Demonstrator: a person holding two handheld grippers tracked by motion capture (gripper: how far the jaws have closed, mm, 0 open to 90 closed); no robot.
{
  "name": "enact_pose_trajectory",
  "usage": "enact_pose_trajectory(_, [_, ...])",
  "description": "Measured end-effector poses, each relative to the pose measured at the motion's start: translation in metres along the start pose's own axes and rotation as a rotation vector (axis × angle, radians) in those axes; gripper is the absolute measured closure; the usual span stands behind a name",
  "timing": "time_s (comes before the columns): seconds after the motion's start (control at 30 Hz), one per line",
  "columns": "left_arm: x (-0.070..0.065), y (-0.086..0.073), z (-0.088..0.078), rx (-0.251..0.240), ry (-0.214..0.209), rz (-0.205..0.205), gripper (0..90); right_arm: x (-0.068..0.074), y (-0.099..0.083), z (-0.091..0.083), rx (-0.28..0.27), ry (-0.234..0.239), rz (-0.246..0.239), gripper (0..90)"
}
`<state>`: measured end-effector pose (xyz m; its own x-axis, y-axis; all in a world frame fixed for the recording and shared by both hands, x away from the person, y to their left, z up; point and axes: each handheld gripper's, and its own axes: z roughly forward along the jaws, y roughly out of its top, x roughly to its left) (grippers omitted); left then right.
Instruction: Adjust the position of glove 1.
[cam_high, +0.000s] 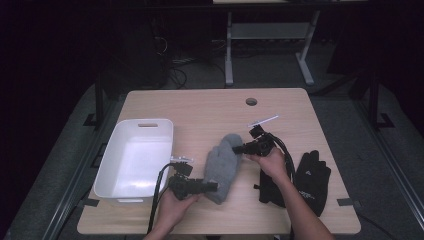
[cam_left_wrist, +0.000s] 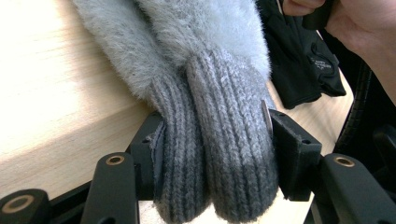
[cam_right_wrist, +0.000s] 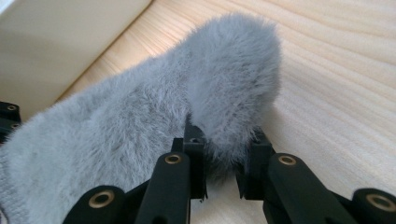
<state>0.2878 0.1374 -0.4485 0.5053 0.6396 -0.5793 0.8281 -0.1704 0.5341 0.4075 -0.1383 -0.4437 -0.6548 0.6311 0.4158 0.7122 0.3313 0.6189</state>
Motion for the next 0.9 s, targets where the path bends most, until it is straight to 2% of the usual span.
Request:
enact_pose_trajectory(0.3, [-0.006, 0.002, 0.000, -0.009, -0.005, 0.019, 44.1, 0.002, 0.001, -0.012, -0.027, -0.002, 0.019, 76.3])
enact_pose_trajectory(0.33, [-0.008, 0.003, 0.000, -0.009, -0.006, 0.032, 44.0, 0.003, 0.001, -0.016, -0.037, -0.001, 0.023, 76.3])
enact_pose_trajectory(0.5, [-0.012, 0.006, -0.001, -0.013, -0.008, 0.047, 43.9, 0.004, 0.002, -0.023, -0.051, -0.001, 0.029, 76.3])
enact_pose_trajectory(0.6, [-0.016, 0.008, -0.004, -0.011, -0.010, 0.068, 43.7, 0.005, 0.002, -0.030, -0.067, 0.008, 0.039, 76.2])
enact_pose_trajectory(0.9, [-0.025, 0.012, -0.007, -0.019, -0.009, 0.092, 43.5, 0.006, 0.005, -0.046, -0.109, 0.051, 0.079, 76.2])
